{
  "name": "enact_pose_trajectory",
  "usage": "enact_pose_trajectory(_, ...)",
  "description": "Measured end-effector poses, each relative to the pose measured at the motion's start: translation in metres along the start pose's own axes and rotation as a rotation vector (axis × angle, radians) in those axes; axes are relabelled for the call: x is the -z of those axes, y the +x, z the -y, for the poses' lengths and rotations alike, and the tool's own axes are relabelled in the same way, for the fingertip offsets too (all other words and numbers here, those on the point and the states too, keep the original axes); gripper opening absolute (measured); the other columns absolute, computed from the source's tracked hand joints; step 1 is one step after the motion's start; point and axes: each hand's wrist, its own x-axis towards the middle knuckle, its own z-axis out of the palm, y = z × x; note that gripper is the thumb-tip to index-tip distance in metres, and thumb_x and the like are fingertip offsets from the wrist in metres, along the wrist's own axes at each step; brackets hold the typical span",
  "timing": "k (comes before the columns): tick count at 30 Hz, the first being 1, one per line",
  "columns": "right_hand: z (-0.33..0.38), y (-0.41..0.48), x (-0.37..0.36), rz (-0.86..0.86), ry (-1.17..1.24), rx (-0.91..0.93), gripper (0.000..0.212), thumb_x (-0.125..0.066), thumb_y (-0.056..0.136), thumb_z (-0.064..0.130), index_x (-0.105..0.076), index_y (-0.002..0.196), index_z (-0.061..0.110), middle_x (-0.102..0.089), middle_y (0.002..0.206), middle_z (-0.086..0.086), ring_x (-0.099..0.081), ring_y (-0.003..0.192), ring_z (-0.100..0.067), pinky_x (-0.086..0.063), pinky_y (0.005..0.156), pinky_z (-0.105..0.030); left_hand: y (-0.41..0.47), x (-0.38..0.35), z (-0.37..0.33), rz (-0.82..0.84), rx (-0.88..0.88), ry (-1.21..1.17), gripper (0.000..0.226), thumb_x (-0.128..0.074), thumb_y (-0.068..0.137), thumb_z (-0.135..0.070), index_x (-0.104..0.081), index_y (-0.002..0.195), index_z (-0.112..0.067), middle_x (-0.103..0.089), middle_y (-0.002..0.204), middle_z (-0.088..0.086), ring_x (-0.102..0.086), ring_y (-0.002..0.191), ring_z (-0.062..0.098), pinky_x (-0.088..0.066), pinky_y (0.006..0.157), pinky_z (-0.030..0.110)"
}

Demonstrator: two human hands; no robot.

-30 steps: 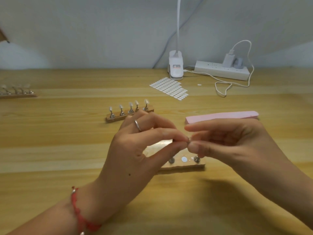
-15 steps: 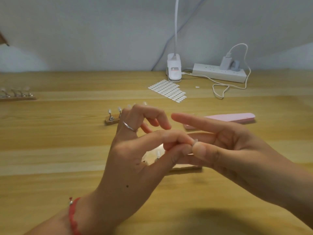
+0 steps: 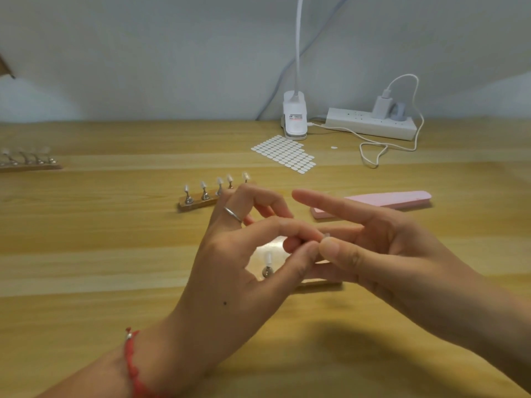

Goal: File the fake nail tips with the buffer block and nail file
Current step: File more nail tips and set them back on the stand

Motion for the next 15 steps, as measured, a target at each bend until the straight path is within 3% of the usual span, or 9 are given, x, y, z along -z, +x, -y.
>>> enact_pose_trajectory(8, -0.002, 0.0, -0.003, -0.019, -0.037, 0.021, 0.057, -0.063, 0.083, 0.018, -0.051, 0.139, 0.02, -0.074, 0.107, -0.016, -0.071, 0.103, -0.027, -0.056, 0.088, -0.03, 0.001, 0.0, 0.002, 0.022, 0.008, -0.043, 0.007, -0.066, 0.082, -0.034, -0.068, 0.09, -0.034, -0.057, 0.099, -0.01, -0.056, 0.099, 0.017, -0.035, 0.083, 0.018)
enact_pose_trajectory(12, 0.004, 0.001, 0.001, -0.009, -0.142, 0.045, 0.08, -0.064, 0.084, 0.029, -0.022, 0.152, 0.035, -0.073, 0.113, -0.011, -0.068, 0.111, -0.024, -0.055, 0.092, -0.028, 0.001, -0.001, 0.001, 0.01, 0.04, -0.094, 0.007, -0.067, 0.082, -0.033, -0.068, 0.089, -0.033, -0.059, 0.096, -0.01, -0.058, 0.096, 0.014, -0.037, 0.084, 0.015)
enact_pose_trajectory(15, 0.015, 0.008, 0.027, -0.133, -0.491, 0.115, 0.081, -0.06, 0.089, 0.046, -0.007, 0.15, 0.051, -0.06, 0.138, 0.005, -0.056, 0.127, -0.005, -0.047, 0.101, -0.02, 0.002, 0.0, 0.002, 0.009, 0.219, -0.266, 0.009, -0.072, 0.077, -0.037, -0.072, 0.084, -0.03, -0.063, 0.096, -0.011, -0.06, 0.102, 0.01, -0.041, 0.084, 0.014)
